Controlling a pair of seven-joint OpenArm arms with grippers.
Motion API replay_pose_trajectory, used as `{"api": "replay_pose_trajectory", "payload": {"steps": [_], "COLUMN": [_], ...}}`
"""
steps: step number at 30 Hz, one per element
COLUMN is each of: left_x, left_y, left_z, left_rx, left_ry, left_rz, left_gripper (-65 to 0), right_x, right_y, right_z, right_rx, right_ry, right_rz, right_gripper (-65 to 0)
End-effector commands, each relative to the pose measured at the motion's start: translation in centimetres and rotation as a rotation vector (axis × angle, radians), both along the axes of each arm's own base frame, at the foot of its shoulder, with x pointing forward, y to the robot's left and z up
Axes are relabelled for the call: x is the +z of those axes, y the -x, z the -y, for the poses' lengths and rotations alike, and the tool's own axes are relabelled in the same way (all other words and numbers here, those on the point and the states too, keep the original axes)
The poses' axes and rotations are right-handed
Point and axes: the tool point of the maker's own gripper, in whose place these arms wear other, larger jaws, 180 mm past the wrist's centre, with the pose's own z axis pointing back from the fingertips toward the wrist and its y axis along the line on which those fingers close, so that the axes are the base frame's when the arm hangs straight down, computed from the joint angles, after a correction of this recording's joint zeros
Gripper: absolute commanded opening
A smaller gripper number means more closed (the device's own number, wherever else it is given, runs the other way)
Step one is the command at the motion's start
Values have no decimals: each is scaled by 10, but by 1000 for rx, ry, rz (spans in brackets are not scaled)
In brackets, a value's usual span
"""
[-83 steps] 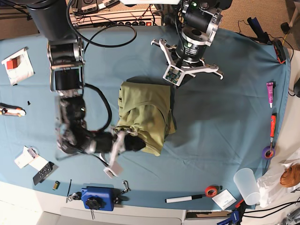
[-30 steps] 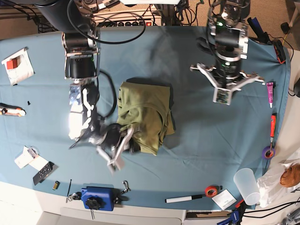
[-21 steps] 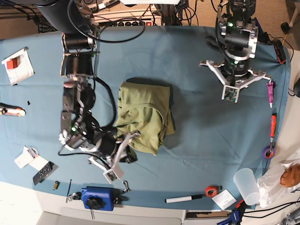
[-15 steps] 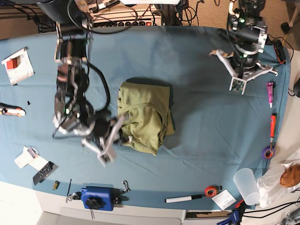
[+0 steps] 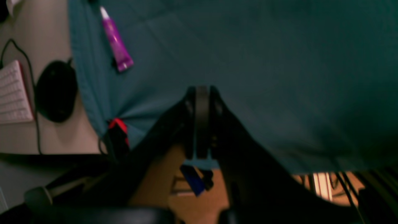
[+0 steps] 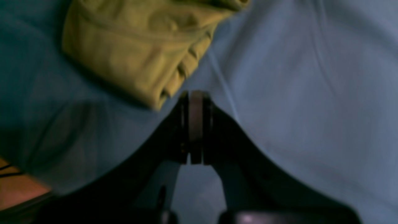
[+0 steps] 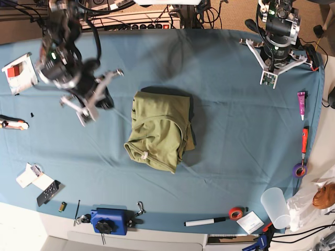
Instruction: Layout the t-shirt on the table in an organized manner, then fold the t-shirt properly
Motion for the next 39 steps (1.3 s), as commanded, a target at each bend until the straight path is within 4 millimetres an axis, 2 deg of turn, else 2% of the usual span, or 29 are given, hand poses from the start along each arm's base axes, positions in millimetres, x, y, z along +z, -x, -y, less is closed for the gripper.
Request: {"api": "replay_pose_trajectory", "payload": {"steps": [1, 5, 11, 18, 25, 29, 36, 39], "left_x": [6, -2, -14, -30, -41, -51, -98, -118], "left_y": [0, 15, 44, 91, 149, 176, 222, 241], "left_z": [-2, -7, -10, -12, -4, 1, -15, -21], "left_rx": [2, 44, 73, 96, 89, 94, 135, 159], "left_ry": [-12, -11, -10, -15, 24, 61, 32, 35], "left_rz": [19, -34, -112, -250, -419, -502, -654, -716], "left_gripper": [-650, -650, -650, -650, -650, -650, -650, -650], "right_x": [10, 4, -22, -44, -52, -65, -108, -124], "right_y": [5, 47, 110, 179, 227, 248, 300, 314], "right_z": [4, 24, 47, 53, 53, 60, 78, 83], "right_rx": [-7, -63, -120, -122, -99, -127, -184, -212], "right_ry": [0, 30, 64, 94, 105, 96, 39, 10], "right_rz": [32, -43, -234, -442, -577, -660, -850, -908], "right_gripper": [-650, -650, -650, -650, -650, -650, -650, -650]}}
